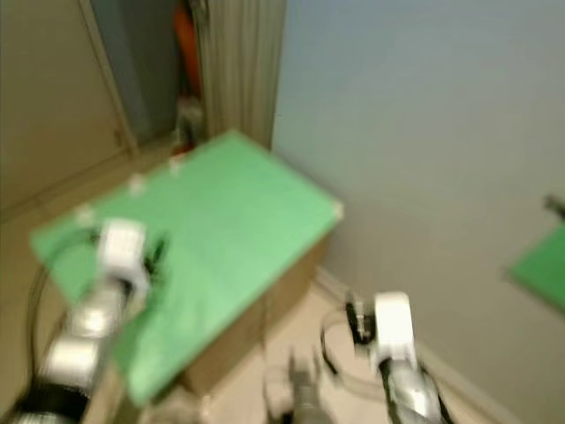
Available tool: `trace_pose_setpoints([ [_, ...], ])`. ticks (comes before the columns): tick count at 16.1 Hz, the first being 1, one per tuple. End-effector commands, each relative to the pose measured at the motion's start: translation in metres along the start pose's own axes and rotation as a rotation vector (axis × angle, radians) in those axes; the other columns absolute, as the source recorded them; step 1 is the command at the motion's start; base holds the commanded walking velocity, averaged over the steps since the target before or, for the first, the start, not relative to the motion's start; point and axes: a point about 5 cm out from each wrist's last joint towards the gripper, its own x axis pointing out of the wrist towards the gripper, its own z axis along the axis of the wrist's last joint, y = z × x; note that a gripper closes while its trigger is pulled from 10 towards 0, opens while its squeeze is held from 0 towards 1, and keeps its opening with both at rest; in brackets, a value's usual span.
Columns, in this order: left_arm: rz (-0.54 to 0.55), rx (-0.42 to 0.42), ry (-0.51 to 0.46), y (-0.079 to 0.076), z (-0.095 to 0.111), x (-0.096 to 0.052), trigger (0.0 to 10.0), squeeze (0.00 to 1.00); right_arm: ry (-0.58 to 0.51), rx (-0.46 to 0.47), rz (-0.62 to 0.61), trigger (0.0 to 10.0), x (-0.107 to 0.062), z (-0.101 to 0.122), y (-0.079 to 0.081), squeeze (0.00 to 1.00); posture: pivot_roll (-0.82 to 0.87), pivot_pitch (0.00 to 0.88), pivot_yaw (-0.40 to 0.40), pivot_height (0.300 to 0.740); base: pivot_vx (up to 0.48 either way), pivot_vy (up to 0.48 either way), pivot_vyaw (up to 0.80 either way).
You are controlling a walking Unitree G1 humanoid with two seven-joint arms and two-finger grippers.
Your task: Hang keys on a hook
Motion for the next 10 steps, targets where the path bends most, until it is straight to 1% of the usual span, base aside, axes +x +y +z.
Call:
trace_pose_setpoints([
  [1, 0.036, 0.017, 0.007, 0.009, -0.003, -0.004, 10.0, 0.00, -0.033, 0.003, 0.010, 10.0, 0.009, 0.009, 0.004, 0.00, -0.05, 0.071, -0.054, 0.736, 0.000, 0.000, 0.00],
  [2, 0.047, 0.046, -0.008, 0.011, 0.000, -0.004, 10.0, 0.00, -0.034, 0.001, 0.045, 10.0, 0.016, 0.012, 0.013, 0.00, -0.03, 0.055, -0.065, 0.736, 0.000, 0.000, 0.00],
  [3, 0.062, 0.041, -0.020, 0.011, 0.001, -0.006, 10.0, 0.00, -0.039, -0.010, 0.085, 10.0, 0.023, 0.016, 0.019, 0.00, -0.01, 0.044, -0.070, 0.736, 0.000, 0.000, 0.00],
  [4, 0.086, 0.047, -0.014, 0.017, -0.001, -0.004, 10.0, 0.00, -0.043, -0.024, 0.114, 10.0, 0.033, 0.022, 0.028, 0.00, 0.00, 0.034, -0.081, 0.736, 0.000, 0.000, 0.00],
  [5, 0.101, 0.044, -0.028, 0.015, 0.002, -0.005, 10.0, 0.00, -0.060, -0.025, 0.120, 10.0, 0.037, 0.029, 0.024, 0.00, 0.00, 0.032, -0.088, 0.736, 0.000, 0.000, 0.00],
  [6, 0.090, 0.024, -0.048, 0.012, 0.007, -0.005, 10.0, 0.00, -0.081, -0.027, 0.132, 10.0, 0.045, 0.039, 0.023, 0.00, 0.00, 0.039, -0.092, 0.736, 0.000, 0.000, 0.00],
  [7, 0.073, 0.025, -0.051, 0.012, 0.008, -0.004, 10.0, 0.00, -0.081, -0.033, 0.139, 10.0, 0.051, 0.043, 0.027, 0.00, 0.02, 0.048, -0.100, 0.736, 0.000, 0.000, 0.00],
  [8, 0.056, 0.007, -0.059, 0.008, 0.008, -0.005, 10.0, 0.00, -0.079, -0.019, 0.127, 10.0, 0.054, 0.044, 0.023, 0.00, 0.03, 0.056, -0.106, 0.736, 0.000, 0.000, 0.00],
  [9, 0.048, -0.001, -0.052, 0.007, 0.007, -0.005, 10.0, 0.00, -0.075, 0.002, 0.112, 10.0, 0.056, 0.044, 0.022, 0.00, 0.05, 0.078, -0.111, 0.736, 0.000, 0.424, 0.00],
  [10, 0.038, -0.001, -0.054, 0.006, 0.007, -0.006, 10.0, 0.00, -0.062, 0.016, 0.102, 10.0, 0.055, 0.041, 0.019, 0.00, 0.05, 0.081, -0.115, 0.736, 0.000, 0.424, 0.00],
])
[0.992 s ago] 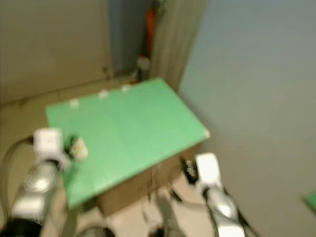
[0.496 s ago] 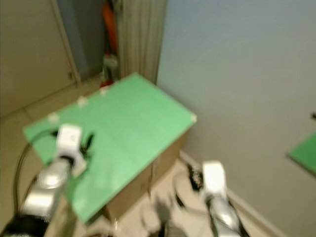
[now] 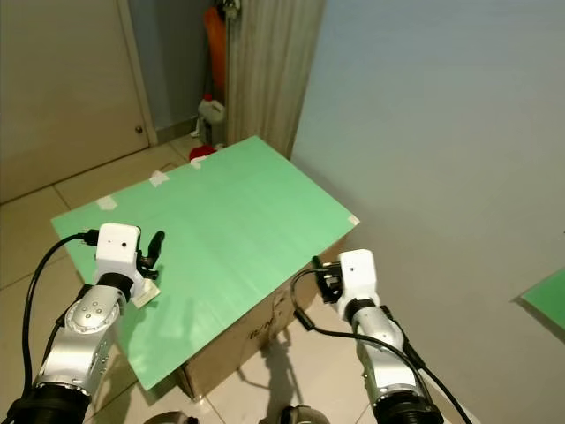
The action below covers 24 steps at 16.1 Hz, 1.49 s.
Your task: Hang keys on a hook
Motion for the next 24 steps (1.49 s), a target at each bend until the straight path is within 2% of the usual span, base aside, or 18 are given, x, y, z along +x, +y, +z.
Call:
trace_pose_setpoints([
  [1, -0.023, -0.004, -0.010, -0.003, 0.003, -0.002, 10.0, 0.00, 0.024, 0.018, -0.025, 10.0, -0.004, -0.006, -0.007, 0.00, 0.05, 0.082, -0.114, 0.736, 0.000, 0.424, 0.00],
  [4, -0.112, -0.008, 0.007, -0.012, -0.002, -0.003, 10.0, 0.00, 0.019, 0.019, -0.041, 10.0, -0.014, -0.013, -0.010, 0.00, 0.00, 0.075, -0.087, 0.736, 0.000, 0.455, -0.78],
  [7, -0.174, -0.022, 0.012, -0.025, 0.001, 0.002, 10.0, 0.00, 0.018, 0.015, -0.063, 10.0, -0.021, -0.017, -0.013, 0.00, -0.02, 0.063, -0.062, 0.736, 0.000, 0.458, -0.73],
  [10, -0.200, -0.005, 0.021, -0.026, 0.002, 0.005, 10.0, 0.00, 0.013, 0.004, -0.078, 10.0, -0.026, -0.017, -0.018, 0.00, -0.04, 0.062, -0.049, 0.736, 0.000, 0.474, -0.73],
  [12, -0.215, -0.006, 0.025, -0.021, 0.001, 0.007, 10.0, 0.00, 0.023, -0.004, -0.081, 10.0, -0.032, -0.021, -0.016, 0.00, -0.06, 0.068, -0.047, 0.736, 0.000, 0.476, 0.00],
  [16, -0.254, 0.005, 0.032, -0.025, -0.003, 0.001, 10.0, 0.00, 0.018, 0.018, -0.104, 10.0, -0.039, -0.024, -0.017, 0.00, -0.07, 0.073, -0.027, 0.736, 0.000, 0.477, 0.00],
  [19, -0.269, 0.048, 0.013, -0.026, 0.000, 0.001, 10.0, 0.00, 0.026, 0.023, -0.107, 10.0, -0.038, -0.025, -0.013, 0.00, -0.06, 0.079, -0.018, 0.736, 0.000, 0.480, 0.00],
  [22, -0.273, 0.067, 0.003, -0.026, 0.000, 0.001, 10.0, 0.00, 0.029, 0.038, -0.091, 10.0, -0.037, -0.025, -0.007, 0.00, -0.06, 0.096, -0.026, 0.736, 0.000, 0.480, -0.70],
  [24, -0.291, 0.082, -0.004, -0.032, 0.003, 0.002, 10.0, 0.00, 0.030, 0.036, -0.076, 10.0, -0.036, -0.024, -0.004, 0.00, -0.06, 0.102, -0.029, 0.736, 0.000, 0.480, -0.69],
])
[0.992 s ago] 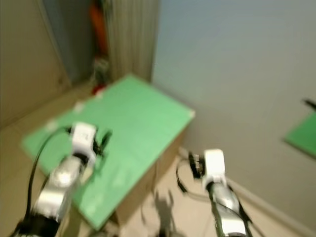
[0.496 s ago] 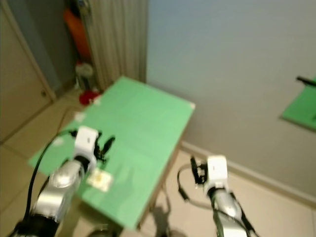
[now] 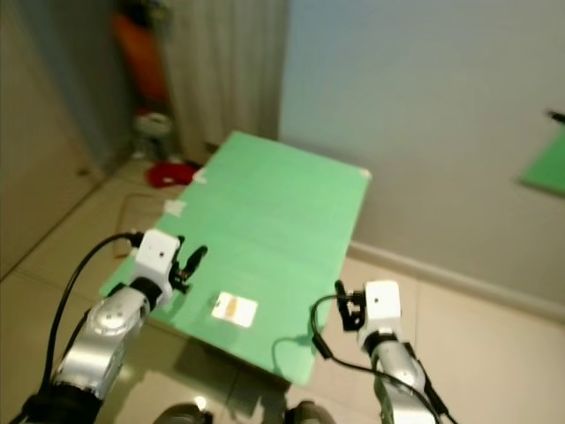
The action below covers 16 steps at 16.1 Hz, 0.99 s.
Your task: Hang keys on a hook
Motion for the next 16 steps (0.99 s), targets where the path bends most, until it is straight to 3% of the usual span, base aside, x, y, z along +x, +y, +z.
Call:
trace_pose_setpoints([
  [1, 0.002, 0.031, 0.003, 0.004, 0.002, 0.002, 10.0, 0.00, 0.002, 0.010, 0.016, 10.0, 0.002, 0.001, 0.005, 0.00, -0.06, 0.101, -0.026, 0.736, 0.000, 0.480, -0.69],
  [4, -0.010, 0.038, -0.012, 0.004, 0.006, 0.007, 10.0, 0.00, 0.002, 0.019, 0.027, 10.0, 0.003, 0.002, 0.009, 0.00, -0.07, 0.100, -0.018, 0.736, 0.091, 0.440, -0.69],
  [7, 0.005, 0.075, -0.010, 0.003, 0.007, 0.009, 10.0, 0.00, -0.015, 0.006, 0.009, 10.0, 0.002, 0.004, 0.010, 0.00, -0.08, 0.105, -0.006, 0.736, 0.000, 0.000, 0.00],
  [12, -0.030, 0.086, -0.018, -0.002, 0.009, 0.007, 10.0, 0.00, -0.018, 0.024, -0.008, 10.0, -0.001, 0.001, 0.013, 0.00, -0.07, 0.109, 0.021, 0.736, 0.465, 0.000, 0.00],
  [16, -0.004, 0.136, -0.004, 0.008, 0.006, 0.002, 10.0, 0.00, 0.000, 0.026, -0.007, 10.0, 0.000, -0.003, 0.014, 0.00, -0.05, 0.102, 0.026, 0.736, 0.463, 0.000, 0.00],
])
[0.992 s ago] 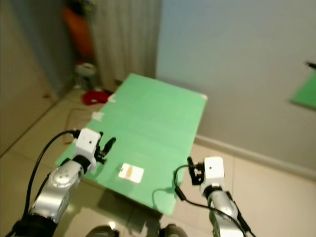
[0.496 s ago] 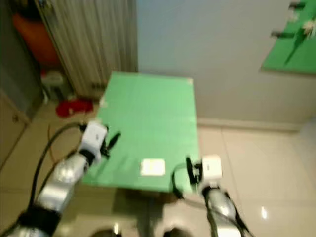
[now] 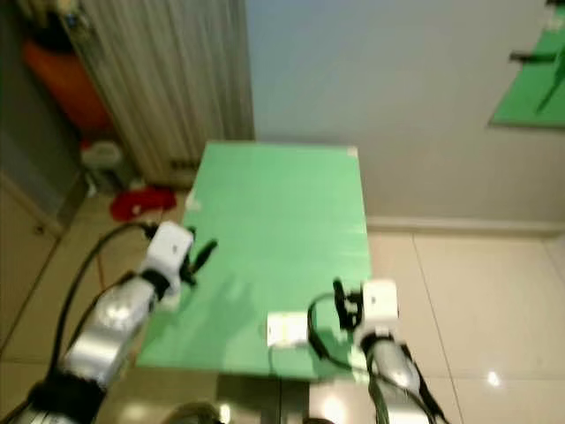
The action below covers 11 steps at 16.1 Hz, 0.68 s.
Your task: Hang keys on a hook
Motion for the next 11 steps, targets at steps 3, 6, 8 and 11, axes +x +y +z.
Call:
trace_pose_setpoints([
  [3, 0.017, -0.006, 0.024, 0.0064, -0.0075, -0.0077, 10.0, 0.00, 0.013, 0.014, 0.016, 10.0, -0.0002, -0.0039, 0.0079, 0.00, -0.05, 0.104, 0.029, 0.736, 0.000, 0.160, 0.00],
  [6, 0.006, -0.003, 0.019, 0.0053, -0.0077, -0.0099, 10.0, 0.00, 0.013, 0.019, 0.022, 10.0, -0.0012, -0.0053, 0.0101, 0.00, -0.05, 0.110, 0.031, 0.736, 0.000, 0.480, 0.00],
  [8, 0.000, -0.006, 0.018, 0.0050, -0.0078, -0.0104, 10.0, 0.00, 0.015, 0.022, 0.024, 10.0, -0.0019, -0.0061, 0.0111, 0.00, -0.05, 0.116, 0.030, 0.736, 0.000, 0.480, 0.00],
  [11, 0.004, 0.024, 0.009, 0.0044, -0.0053, -0.0104, 10.0, 0.00, 0.020, 0.025, 0.031, 10.0, -0.0029, -0.0076, 0.0131, 0.00, -0.05, 0.124, 0.030, 0.736, 0.000, 0.160, 0.00],
])
